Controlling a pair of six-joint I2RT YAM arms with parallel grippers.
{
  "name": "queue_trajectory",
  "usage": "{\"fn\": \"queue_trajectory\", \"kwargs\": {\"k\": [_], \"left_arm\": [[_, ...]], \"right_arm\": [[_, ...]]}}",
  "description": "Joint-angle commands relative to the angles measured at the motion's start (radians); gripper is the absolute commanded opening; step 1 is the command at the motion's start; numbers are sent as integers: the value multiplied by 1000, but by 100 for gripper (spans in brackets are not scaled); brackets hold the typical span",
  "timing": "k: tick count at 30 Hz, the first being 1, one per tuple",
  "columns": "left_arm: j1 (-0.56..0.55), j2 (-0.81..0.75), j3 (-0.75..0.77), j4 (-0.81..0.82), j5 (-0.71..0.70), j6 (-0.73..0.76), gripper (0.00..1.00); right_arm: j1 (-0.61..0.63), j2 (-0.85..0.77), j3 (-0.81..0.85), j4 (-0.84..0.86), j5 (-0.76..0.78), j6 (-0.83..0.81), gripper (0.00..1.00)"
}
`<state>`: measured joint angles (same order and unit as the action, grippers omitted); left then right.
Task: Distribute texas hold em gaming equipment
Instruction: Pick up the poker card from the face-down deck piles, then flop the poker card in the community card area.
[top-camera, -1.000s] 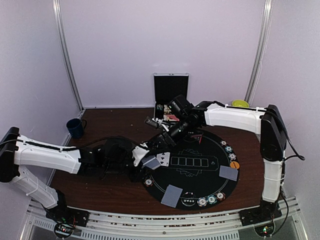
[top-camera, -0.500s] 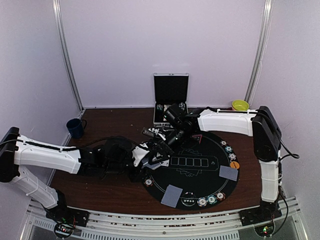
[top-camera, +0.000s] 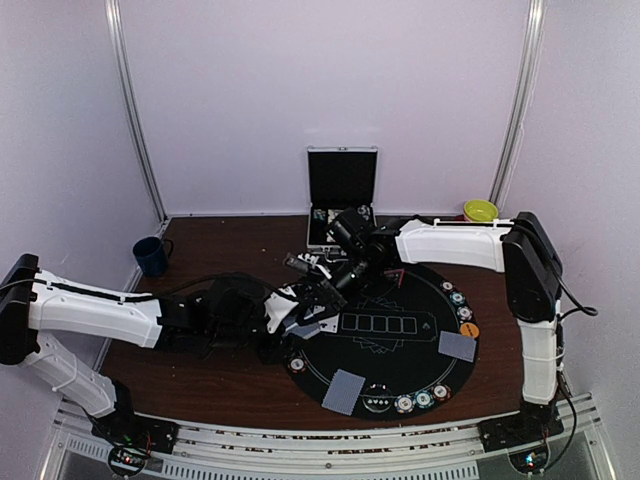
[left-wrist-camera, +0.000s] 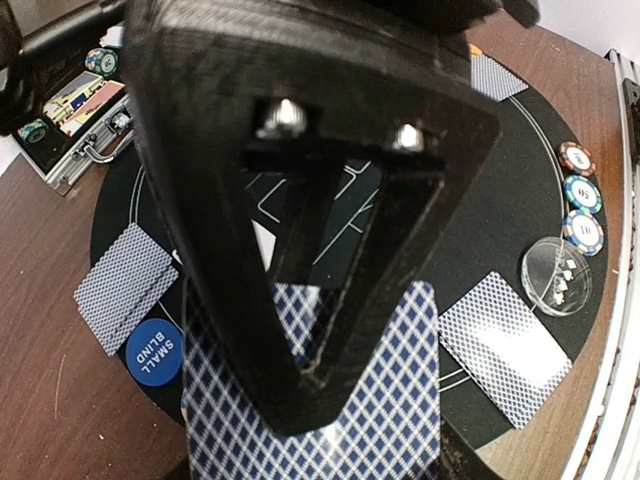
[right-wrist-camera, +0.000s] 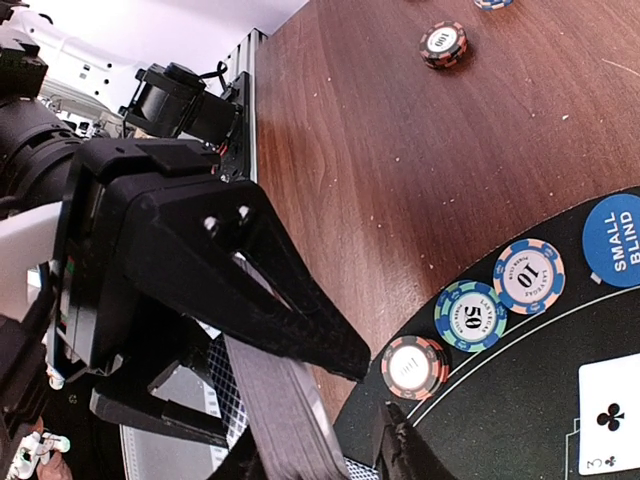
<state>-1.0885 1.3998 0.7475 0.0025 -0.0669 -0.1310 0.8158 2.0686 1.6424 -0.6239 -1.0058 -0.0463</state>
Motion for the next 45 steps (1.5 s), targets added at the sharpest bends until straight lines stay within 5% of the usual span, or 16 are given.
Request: {"fn": "queue_trajectory", "kwargs": {"k": [1, 9, 17, 24, 35, 45], "left_arm": [[-8, -10, 6, 73, 7, 13, 53], [-8, -5, 7, 71, -6, 10, 53], [-8, -1, 10, 67, -19, 10, 53], [-8, -1, 10, 67, -17, 6, 53], [-8, 4, 18, 56, -36, -4, 53], [-8, -7, 18, 51, -46, -12, 53]], "right_arm": [[-42, 5, -44, -16, 60, -15, 31], [-59, -29, -49, -69, 27, -54, 21], [-61, -53, -14, -210, -1, -144, 0], [-66, -92, 14, -318, 45, -223, 0], [-84, -224, 54, -319, 603, -204, 0], [-79, -126, 99, -314, 1027, -218, 0]]}}
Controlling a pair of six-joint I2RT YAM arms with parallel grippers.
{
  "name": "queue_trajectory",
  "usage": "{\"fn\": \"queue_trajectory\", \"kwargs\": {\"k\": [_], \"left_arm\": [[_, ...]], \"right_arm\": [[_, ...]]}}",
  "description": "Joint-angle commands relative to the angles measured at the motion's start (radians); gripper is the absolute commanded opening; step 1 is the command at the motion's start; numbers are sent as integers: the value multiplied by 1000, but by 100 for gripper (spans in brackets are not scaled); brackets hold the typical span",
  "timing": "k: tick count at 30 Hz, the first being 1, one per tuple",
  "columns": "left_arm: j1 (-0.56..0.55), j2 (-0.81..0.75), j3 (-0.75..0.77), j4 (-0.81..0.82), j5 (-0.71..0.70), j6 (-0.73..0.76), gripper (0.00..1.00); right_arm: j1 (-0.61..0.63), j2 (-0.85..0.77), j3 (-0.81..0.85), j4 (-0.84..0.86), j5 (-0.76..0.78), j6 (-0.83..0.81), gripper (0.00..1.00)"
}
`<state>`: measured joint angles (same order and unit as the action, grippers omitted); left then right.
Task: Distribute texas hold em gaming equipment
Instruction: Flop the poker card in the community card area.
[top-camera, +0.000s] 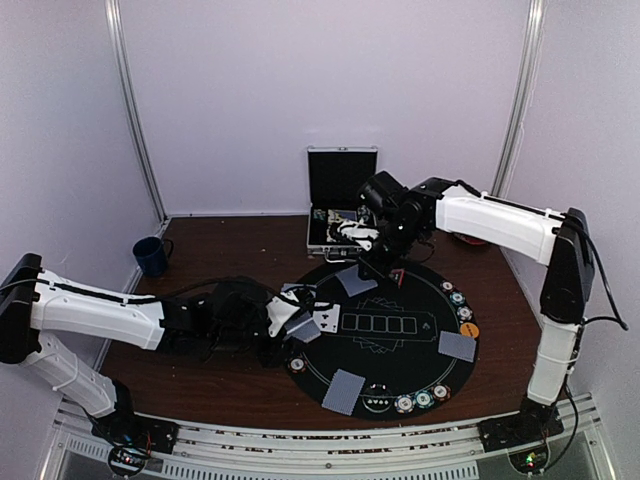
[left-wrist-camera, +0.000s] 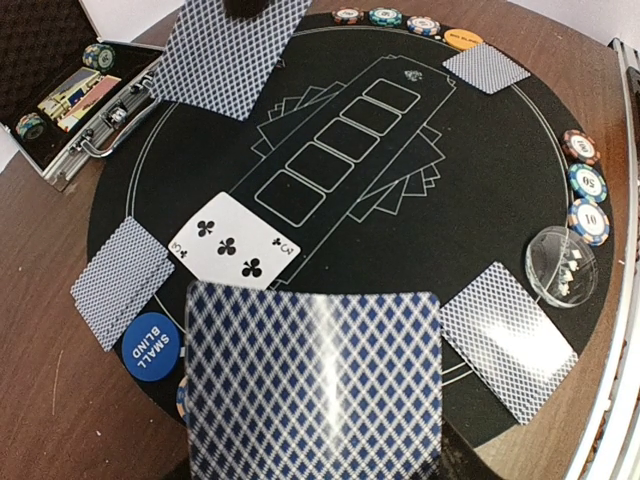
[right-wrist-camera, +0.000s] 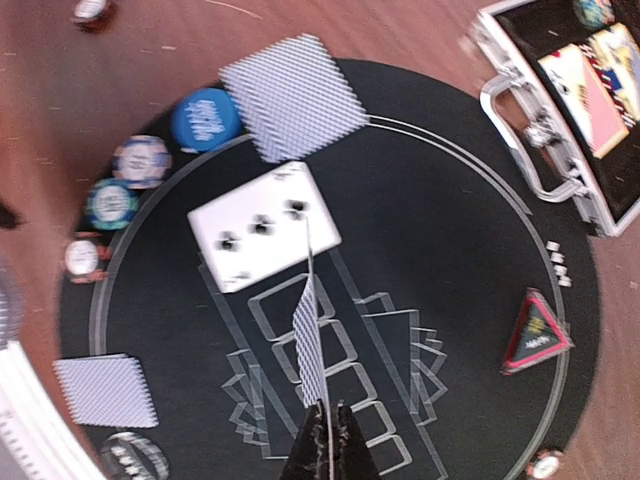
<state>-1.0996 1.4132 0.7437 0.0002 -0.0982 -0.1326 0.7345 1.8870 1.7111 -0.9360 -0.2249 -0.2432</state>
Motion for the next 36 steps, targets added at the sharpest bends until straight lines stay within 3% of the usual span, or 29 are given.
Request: {"fn": "queue_trajectory", "kwargs": {"k": [1, 10, 18, 36], "left_arm": [[3, -20, 22, 54, -16, -12, 53], [3, -23, 22, 49, -26, -14, 53], [3, -32, 19, 48, -28, -15, 53], [3, -40, 16, 49, -27, -16, 53]], "right_arm": [[4, 77, 36, -2, 285, -23, 0], [62, 194, 99, -26, 553, -51, 2], [134, 285, 122, -65, 678, -61, 6], [229, 374, 135, -95, 586, -85, 9]]}}
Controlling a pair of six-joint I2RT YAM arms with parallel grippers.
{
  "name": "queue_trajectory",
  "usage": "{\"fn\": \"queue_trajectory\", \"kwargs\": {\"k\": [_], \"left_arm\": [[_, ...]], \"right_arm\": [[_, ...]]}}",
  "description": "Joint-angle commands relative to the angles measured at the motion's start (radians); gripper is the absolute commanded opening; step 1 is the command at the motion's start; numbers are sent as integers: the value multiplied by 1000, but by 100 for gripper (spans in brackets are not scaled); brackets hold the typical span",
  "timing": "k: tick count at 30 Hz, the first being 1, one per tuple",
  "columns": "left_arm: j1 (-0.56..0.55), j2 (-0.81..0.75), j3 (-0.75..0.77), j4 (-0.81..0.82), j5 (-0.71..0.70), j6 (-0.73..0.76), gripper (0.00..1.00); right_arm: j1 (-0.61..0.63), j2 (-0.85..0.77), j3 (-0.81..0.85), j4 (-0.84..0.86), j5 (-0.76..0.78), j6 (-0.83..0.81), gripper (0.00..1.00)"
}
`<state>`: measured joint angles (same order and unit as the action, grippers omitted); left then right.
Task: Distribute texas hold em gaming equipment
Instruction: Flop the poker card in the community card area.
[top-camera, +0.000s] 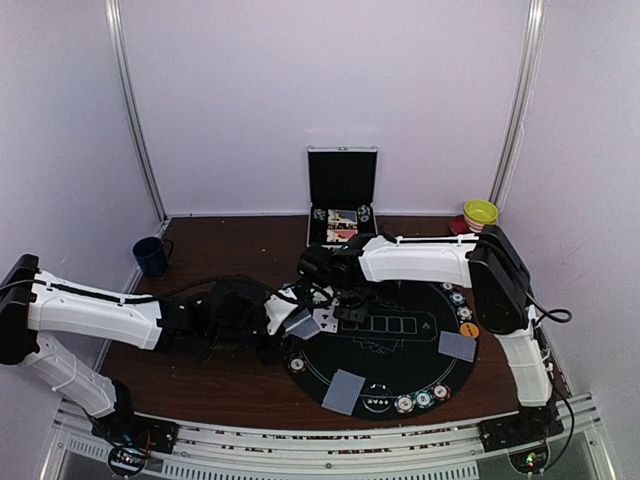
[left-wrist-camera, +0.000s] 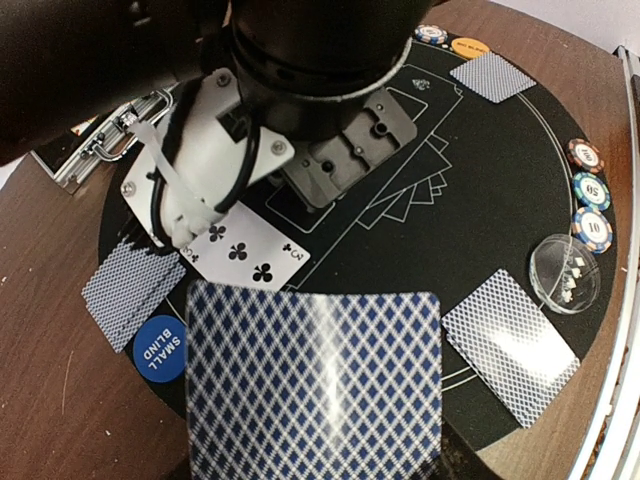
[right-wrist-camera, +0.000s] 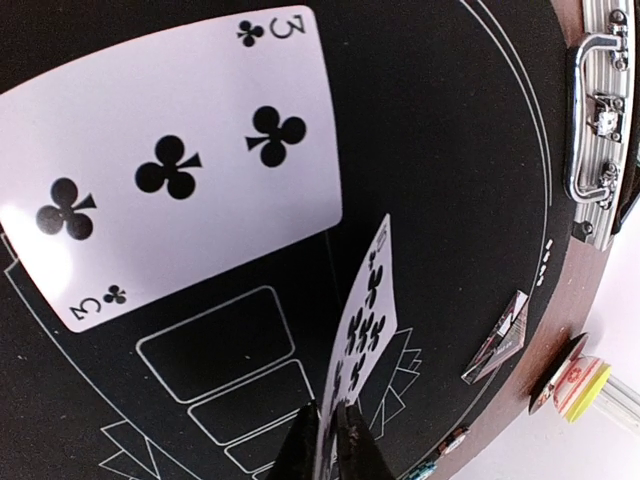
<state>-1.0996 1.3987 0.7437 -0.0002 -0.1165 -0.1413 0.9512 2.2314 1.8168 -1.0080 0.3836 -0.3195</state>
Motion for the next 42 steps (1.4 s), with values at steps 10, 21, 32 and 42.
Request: {"fn": "queue_trajectory", "kwargs": {"k": [10, 21, 32, 42], "left_arm": [[3, -26, 17, 48, -9, -8, 53], [3, -27, 16, 48, -9, -7, 53], [3, -27, 16, 48, -12, -6, 53], [3, -35, 14, 47, -9, -6, 53]], "right_arm": [[35, 63, 40, -23, -42, -9, 16], [57, 72, 50, -40, -61, -9, 33], [63, 41, 63, -77, -140, -11, 45], [30, -128, 0, -27, -164, 3, 61]]}}
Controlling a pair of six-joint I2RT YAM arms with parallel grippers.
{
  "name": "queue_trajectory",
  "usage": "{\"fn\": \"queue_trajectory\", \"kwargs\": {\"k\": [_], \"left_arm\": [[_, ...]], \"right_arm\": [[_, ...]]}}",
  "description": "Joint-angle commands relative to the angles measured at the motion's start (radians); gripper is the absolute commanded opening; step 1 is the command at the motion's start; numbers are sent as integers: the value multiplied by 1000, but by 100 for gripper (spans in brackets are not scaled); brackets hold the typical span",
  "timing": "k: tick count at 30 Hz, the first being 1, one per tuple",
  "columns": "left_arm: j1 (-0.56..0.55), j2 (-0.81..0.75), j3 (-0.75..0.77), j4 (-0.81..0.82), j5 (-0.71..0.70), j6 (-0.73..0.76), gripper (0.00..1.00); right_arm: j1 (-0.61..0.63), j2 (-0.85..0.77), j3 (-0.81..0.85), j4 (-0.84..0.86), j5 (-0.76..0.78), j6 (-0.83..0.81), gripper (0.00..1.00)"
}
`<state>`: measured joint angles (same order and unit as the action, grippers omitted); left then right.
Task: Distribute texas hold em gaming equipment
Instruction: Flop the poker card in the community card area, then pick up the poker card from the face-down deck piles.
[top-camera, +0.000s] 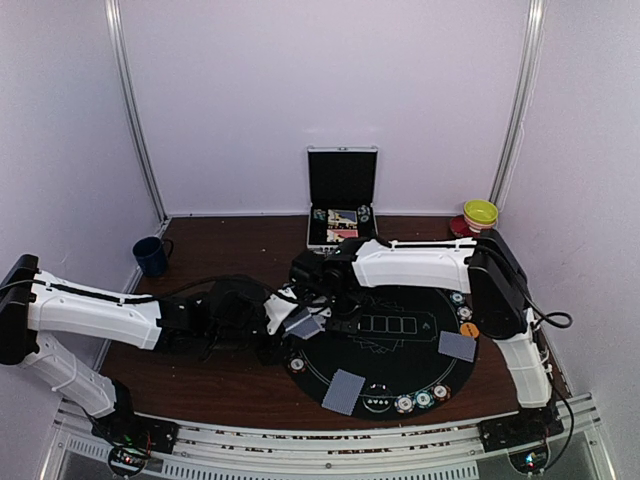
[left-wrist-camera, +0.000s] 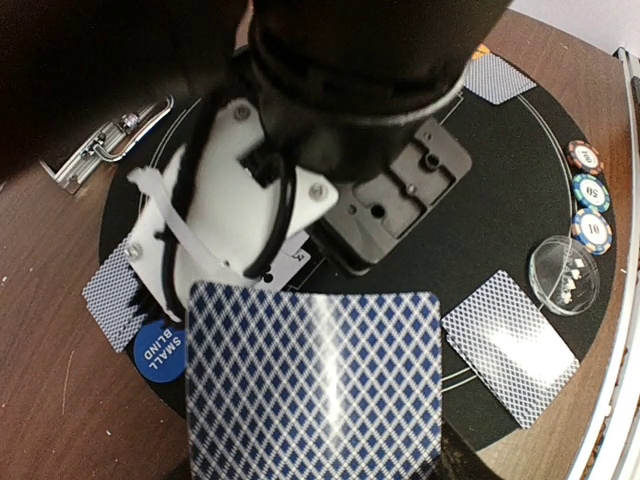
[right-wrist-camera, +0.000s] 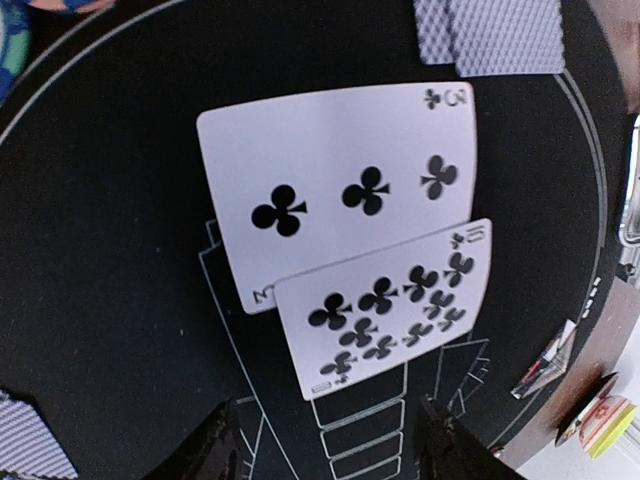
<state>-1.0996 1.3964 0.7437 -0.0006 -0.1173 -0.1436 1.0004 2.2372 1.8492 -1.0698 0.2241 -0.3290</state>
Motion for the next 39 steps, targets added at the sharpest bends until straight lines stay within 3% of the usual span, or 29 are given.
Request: {"fn": "queue_trajectory", "kwargs": {"k": [1, 6, 10, 14, 19, 24, 31, 39], "left_arm": [[3, -34, 13, 49, -9, -5, 53], [3, -34, 13, 52, -4, -5, 53], [3, -33, 13, 53, 0, -5, 53], [3, -34, 11, 54, 2, -5, 53], [3, -37, 11, 58, 7, -3, 53], [1, -46, 4, 65, 11, -1, 53], [1, -48, 2, 69, 13, 1, 53], [1, -41, 3, 70, 18, 4, 53]], "right_arm": [[-29, -154, -48, 49, -2, 14, 63], [-97, -234, -84, 121, -49, 43, 66], [-161, -299, -81, 184, -180, 78, 67], [-221, -377, -120, 265, -477, 103, 66], [-249, -463, -285, 453, -837, 121, 66], [-249, -425, -344, 499, -1092, 150, 65], [-246, -340, -346, 531, -1244, 190, 66], [-213, -302, -344, 571, -1278, 237, 66]]}}
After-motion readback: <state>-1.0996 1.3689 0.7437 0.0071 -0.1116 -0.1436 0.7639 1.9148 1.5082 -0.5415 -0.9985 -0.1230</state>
